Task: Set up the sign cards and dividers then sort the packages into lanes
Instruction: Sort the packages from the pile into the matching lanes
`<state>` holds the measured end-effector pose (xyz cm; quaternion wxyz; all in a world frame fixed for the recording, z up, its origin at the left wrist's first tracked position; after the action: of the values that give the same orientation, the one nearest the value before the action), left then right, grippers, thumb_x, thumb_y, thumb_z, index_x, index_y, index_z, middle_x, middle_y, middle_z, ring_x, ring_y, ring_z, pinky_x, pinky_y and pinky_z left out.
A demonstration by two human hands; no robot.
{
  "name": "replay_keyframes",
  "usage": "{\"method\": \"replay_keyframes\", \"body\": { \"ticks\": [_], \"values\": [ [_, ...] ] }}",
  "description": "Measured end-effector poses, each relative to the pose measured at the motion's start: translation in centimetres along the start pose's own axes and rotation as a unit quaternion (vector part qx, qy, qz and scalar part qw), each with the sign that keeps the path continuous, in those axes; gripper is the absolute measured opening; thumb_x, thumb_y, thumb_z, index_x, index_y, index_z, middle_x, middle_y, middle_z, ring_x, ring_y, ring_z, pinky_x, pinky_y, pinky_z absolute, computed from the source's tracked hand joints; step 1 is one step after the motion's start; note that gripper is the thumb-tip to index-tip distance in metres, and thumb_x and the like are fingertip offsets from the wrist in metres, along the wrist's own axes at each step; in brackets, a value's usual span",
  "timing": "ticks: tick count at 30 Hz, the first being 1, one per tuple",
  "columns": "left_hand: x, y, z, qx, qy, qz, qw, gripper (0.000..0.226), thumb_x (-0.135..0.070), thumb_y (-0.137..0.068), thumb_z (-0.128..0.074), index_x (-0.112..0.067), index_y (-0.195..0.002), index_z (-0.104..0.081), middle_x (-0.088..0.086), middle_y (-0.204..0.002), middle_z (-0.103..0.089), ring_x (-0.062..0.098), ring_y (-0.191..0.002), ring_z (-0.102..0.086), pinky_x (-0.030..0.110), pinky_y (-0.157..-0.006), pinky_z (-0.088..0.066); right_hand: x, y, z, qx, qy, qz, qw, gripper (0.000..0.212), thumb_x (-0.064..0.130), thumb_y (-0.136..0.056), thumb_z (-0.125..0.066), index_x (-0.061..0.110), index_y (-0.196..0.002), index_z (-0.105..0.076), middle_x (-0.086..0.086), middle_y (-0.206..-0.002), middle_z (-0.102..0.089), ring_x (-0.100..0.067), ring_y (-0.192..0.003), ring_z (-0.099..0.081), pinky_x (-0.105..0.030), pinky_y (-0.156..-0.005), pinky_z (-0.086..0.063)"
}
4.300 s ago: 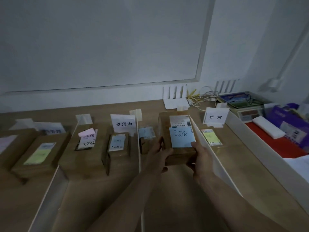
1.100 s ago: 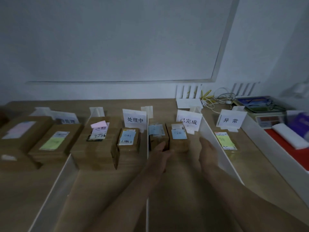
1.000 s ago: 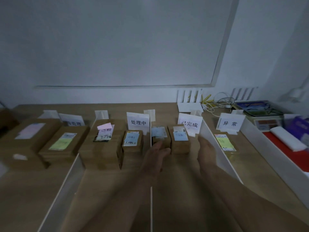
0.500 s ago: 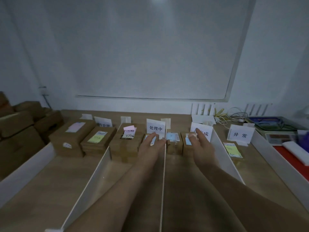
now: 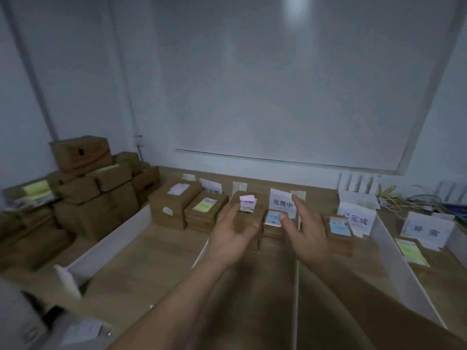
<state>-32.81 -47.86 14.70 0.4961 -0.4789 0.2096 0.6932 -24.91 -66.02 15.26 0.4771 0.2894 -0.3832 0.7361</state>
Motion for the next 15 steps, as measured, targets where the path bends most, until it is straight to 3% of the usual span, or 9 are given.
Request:
{"method": "replay_keyframes", "body": {
  "ticks": [4,9,13,15],
  "values": [
    [3.1,0.0,6.8,-0.024,-0.037,-0.001,0.999,0.074,-0.046,-0.091,-0.066,-0.030,-0.155,-0.032,-0.007,-0.165,-0.017,0.016,-0.150,-0.022,0.039,-0.121,-0.026,4.8,-0.3,-5.8,0.010,0.040,0.044,0.998,0.069,0.060,-0.096,-0.049,0.041,-0.157,-0.022,0.007,-0.165,-0.027,-0.020,-0.151,-0.027,-0.056,-0.120,-0.027],
    [9.2,-0.8,18.1,-0.061,-0.052,0.016,0.997,0.076,-0.047,-0.090,-0.068,-0.029,-0.155,-0.032,-0.006,-0.166,-0.017,0.015,-0.151,-0.020,0.035,-0.120,-0.021,11.5,-0.2,-15.2,0.037,0.017,0.046,0.998,0.076,0.046,-0.097,-0.059,0.037,-0.159,-0.016,0.003,-0.164,-0.030,-0.024,-0.150,-0.029,-0.055,-0.119,-0.030],
    [14.6,-1.1,28.0,-0.089,-0.049,0.037,0.994,0.076,-0.048,-0.089,-0.068,-0.027,-0.154,-0.034,-0.004,-0.165,-0.022,0.014,-0.149,-0.025,0.030,-0.120,-0.024,16.4,0.0,-23.5,0.055,-0.003,0.043,0.998,0.079,0.051,-0.095,-0.059,0.045,-0.158,-0.011,0.000,-0.163,-0.033,-0.029,-0.147,-0.035,-0.058,-0.116,-0.034],
    [17.0,-1.1,32.3,-0.098,-0.043,0.048,0.993,0.075,-0.047,-0.090,-0.067,-0.027,-0.154,-0.034,-0.004,-0.164,-0.023,0.015,-0.148,-0.027,0.029,-0.118,-0.025,18.7,0.4,-27.6,0.066,-0.014,0.045,0.997,0.078,0.048,-0.096,-0.059,0.040,-0.159,-0.014,0.000,-0.162,-0.034,-0.029,-0.147,-0.034,-0.054,-0.117,-0.033]
  ]
}}
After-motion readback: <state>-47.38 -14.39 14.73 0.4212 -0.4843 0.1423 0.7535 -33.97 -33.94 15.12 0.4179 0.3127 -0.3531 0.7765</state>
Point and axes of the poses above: each hand's wrist, its own y-axis away from the middle knuckle, its own z-axis out of the back of the hand, x = y × z, the point moved 8 cm from there along -y, towards the middle knuckle
